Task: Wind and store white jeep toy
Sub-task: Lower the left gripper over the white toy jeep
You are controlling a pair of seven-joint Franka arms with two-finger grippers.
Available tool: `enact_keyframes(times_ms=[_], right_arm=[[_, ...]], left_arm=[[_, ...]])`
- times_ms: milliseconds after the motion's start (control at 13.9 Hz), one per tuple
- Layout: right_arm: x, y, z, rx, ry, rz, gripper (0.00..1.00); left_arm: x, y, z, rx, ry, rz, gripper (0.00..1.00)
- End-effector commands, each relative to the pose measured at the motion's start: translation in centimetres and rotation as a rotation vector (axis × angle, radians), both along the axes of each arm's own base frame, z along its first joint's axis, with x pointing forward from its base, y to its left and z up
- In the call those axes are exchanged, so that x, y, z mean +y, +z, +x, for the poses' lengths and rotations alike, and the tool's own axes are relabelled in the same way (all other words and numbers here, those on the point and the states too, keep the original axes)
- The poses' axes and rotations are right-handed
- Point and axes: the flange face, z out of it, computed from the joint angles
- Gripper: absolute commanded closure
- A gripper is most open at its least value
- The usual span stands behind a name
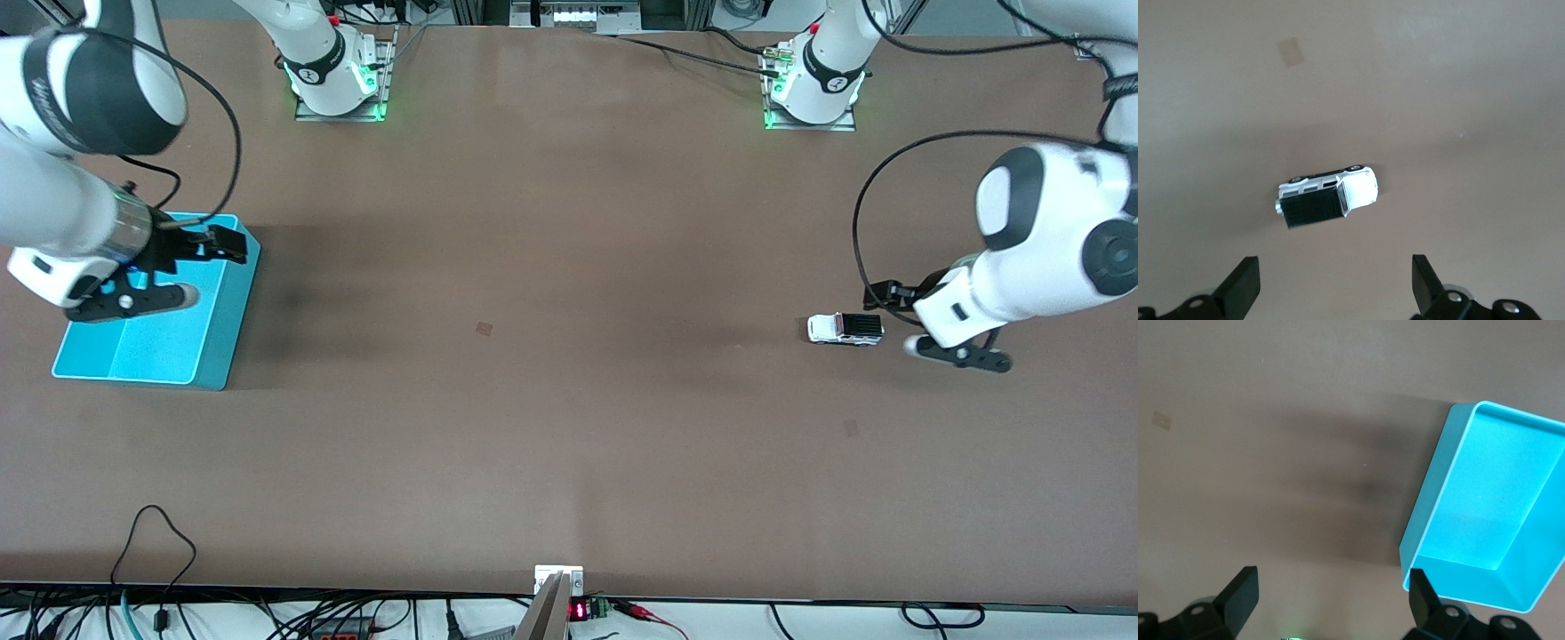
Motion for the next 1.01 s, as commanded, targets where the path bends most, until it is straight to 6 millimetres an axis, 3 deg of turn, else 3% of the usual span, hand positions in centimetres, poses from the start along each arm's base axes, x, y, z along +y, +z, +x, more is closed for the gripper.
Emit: enact_keyframes(times_ms=[0, 217, 505, 939], right_arm=[[-0.6, -0.8, 0.3, 0.018, -0.001, -0.008, 0.0], [-0.7, -1.5, 0.4, 0.031, -0.01, 0.001, 0.0], [-0.5, -1.7, 0.5, 0.035, -0.006, 0.004, 0.0], [-0.9, -2.0, 0.5, 0.048, 0.043, 0.02, 0.0]], left_arm=[[0.6, -3.0, -0.5, -0.012, -0.28, -0.042, 0.0], [1.9, -5.9, -0.6, 0.015, -0.518, -0.107, 0.0], [3.4, -7.8, -1.1, 0.026, -0.759, -0.18, 0.0], [3.4, -11.6, -2.0, -0.095, -1.094, -0.184, 0.0]])
